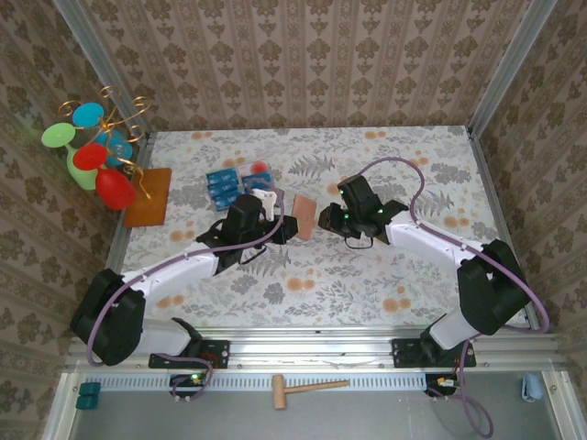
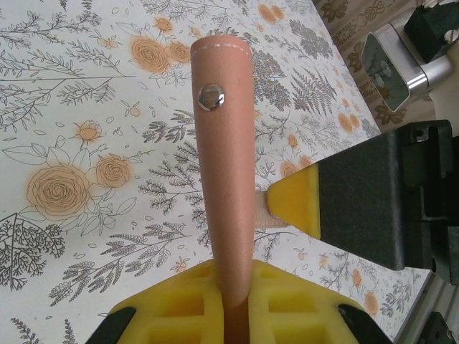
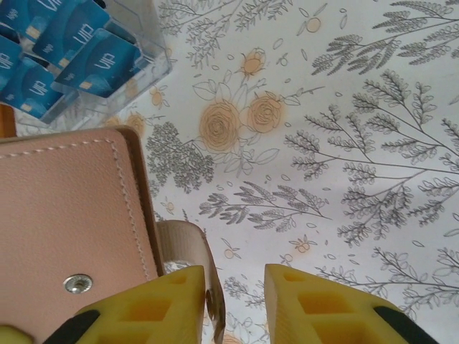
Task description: Put the credit cards into the card holder
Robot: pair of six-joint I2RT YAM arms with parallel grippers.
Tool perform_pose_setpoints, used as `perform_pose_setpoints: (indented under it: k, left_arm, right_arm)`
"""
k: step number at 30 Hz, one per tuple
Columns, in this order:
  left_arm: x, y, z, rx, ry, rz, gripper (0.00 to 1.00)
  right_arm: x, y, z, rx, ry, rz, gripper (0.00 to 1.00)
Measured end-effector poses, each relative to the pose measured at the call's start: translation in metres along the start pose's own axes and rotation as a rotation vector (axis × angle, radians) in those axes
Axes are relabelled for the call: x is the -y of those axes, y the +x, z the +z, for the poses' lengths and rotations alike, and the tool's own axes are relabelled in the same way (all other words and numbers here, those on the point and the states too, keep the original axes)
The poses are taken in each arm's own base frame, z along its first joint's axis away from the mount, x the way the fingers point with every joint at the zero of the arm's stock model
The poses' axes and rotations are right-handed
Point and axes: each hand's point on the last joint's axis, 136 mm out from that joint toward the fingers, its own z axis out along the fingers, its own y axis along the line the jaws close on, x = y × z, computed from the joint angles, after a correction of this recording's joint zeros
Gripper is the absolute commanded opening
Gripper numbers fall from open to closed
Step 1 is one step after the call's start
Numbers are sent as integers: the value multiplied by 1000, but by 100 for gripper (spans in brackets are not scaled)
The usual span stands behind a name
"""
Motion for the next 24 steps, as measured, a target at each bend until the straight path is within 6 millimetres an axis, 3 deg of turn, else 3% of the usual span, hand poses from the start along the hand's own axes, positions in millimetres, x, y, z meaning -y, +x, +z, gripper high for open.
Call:
perform_pose_setpoints:
  k: [6, 12, 17, 19, 24]
  left_arm:
    - [0, 0, 0, 0, 0, 0, 0]
    - [0, 0, 0, 1, 0, 0, 0]
    - [0, 0, 0, 0, 0, 0, 0]
    - [0, 0, 0, 1, 0, 0, 0]
    - [0, 0, 1, 0, -1, 1, 24]
  right_arm:
    - [-3, 2, 2, -11, -31, 14, 26]
    - [-8, 2, 2, -14, -58, 21, 15]
    - [-9, 2, 2, -16, -64, 24, 0]
    - [-10, 1, 2, -15, -67, 30, 0]
    - [-8, 0, 1, -17, -72, 35, 0]
